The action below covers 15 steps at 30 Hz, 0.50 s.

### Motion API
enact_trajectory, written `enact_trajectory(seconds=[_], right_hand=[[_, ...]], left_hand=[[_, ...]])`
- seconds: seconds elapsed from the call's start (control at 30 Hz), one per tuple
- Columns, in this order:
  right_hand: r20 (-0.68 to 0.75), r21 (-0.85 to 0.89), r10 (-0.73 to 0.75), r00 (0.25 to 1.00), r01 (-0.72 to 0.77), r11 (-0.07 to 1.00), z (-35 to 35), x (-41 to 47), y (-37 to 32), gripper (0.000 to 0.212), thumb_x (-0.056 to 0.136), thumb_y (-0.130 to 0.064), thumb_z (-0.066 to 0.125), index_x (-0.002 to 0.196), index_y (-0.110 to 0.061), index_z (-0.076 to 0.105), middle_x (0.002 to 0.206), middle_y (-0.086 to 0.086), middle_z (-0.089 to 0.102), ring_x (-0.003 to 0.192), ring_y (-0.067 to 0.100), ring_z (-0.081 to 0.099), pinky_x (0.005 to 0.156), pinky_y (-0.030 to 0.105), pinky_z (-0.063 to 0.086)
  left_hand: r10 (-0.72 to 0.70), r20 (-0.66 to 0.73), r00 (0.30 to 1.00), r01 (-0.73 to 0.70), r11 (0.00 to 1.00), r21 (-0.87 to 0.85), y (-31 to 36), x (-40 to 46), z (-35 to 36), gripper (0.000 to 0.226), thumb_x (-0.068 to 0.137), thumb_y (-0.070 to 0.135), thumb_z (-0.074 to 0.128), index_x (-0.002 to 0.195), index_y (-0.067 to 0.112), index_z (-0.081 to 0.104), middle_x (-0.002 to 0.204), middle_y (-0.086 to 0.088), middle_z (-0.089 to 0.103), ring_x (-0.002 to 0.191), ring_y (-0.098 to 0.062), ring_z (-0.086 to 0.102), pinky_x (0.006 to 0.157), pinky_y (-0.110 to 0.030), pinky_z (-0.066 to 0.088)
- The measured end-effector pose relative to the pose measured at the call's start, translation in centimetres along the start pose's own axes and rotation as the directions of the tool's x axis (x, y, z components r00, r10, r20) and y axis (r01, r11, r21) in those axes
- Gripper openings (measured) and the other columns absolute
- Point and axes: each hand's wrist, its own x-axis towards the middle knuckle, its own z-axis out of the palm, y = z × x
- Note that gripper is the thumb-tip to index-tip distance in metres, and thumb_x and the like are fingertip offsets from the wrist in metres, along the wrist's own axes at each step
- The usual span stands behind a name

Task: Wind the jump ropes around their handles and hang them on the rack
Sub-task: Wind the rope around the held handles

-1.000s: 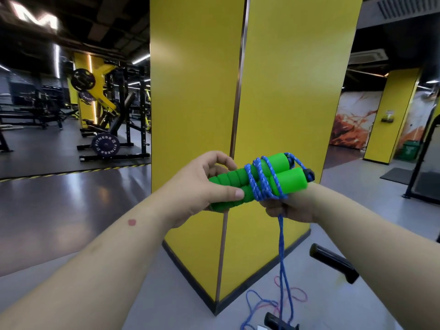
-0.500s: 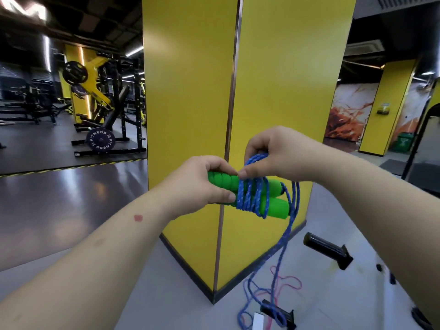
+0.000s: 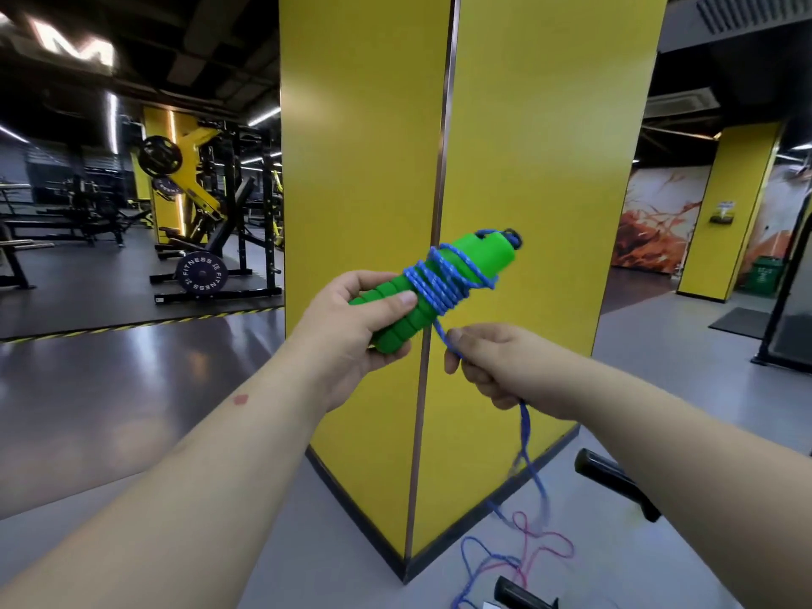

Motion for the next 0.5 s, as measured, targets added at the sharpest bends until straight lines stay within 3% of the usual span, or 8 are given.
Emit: enact_trajectory(seconds=[0.1,0.2,0.3,0.43,0.5], right_hand=[[-0.07,-0.362,-0.053,0.996,0.025,0.932,1.3,-1.0,-1.3,0.032,0.102,-0.044,0.044,0.089,-0.023,0.064,0.068,-0.004,0.047,0.051,0.011,0.04,0.049,0.028,0.034],[-0.012,-0.731,-0.198,0.98,0.127,0.671,2.1,-2.1,-3.0,0.03,0.1,-0.042,0.048,0.084,-0.018,0.057,0.07,-0.002,0.054,0.061,0.017,0.05,0.058,0.037,0.044],[0.016,-0.834,-0.245,0.969,0.148,0.531,1.3,-2.6,-4.6,0.025,0.097,-0.042,0.054,0.08,-0.024,0.059,0.069,-0.004,0.058,0.062,0.014,0.054,0.058,0.038,0.046],[-0.097,-0.718,-0.307,0.947,0.147,0.681,-2.0,-2.3,-5.8,0.017,0.079,-0.043,0.08,0.082,-0.028,0.073,0.073,-0.006,0.068,0.064,0.007,0.059,0.059,0.029,0.048],[-0.119,-0.596,-0.301,0.946,0.175,0.784,-3.3,-2.0,-5.9,0.02,0.074,-0.041,0.085,0.082,-0.026,0.076,0.07,-0.007,0.068,0.058,0.004,0.055,0.052,0.021,0.044]], left_hand=[[0.166,-0.161,0.973,-0.106,0.938,0.331,-1.5,0.6,0.0,0.025,0.089,0.011,0.077,0.105,0.021,0.062,0.105,-0.007,0.067,0.085,-0.025,0.07,0.075,-0.046,0.063],[0.283,-0.107,0.953,-0.165,0.783,0.6,-2.4,0.6,0.4,0.028,0.086,0.014,0.076,0.1,0.028,0.057,0.097,-0.001,0.065,0.078,-0.022,0.065,0.065,-0.042,0.057],[0.255,0.009,0.967,-0.177,0.645,0.744,-2.4,0.2,0.6,0.03,0.085,0.014,0.073,0.099,0.028,0.052,0.099,0.0,0.062,0.074,-0.016,0.055,0.054,-0.027,0.044],[0.092,0.232,0.968,-0.234,0.653,0.72,-1.5,-0.8,1.0,0.032,0.08,0.004,0.077,0.096,0.025,0.06,0.09,0.003,0.065,0.069,-0.012,0.058,0.056,-0.028,0.049],[0.02,0.295,0.955,-0.212,0.743,0.635,-0.7,-0.9,0.8,0.033,0.078,-0.002,0.08,0.093,0.023,0.064,0.084,0.005,0.065,0.07,-0.009,0.061,0.063,-0.03,0.054]])
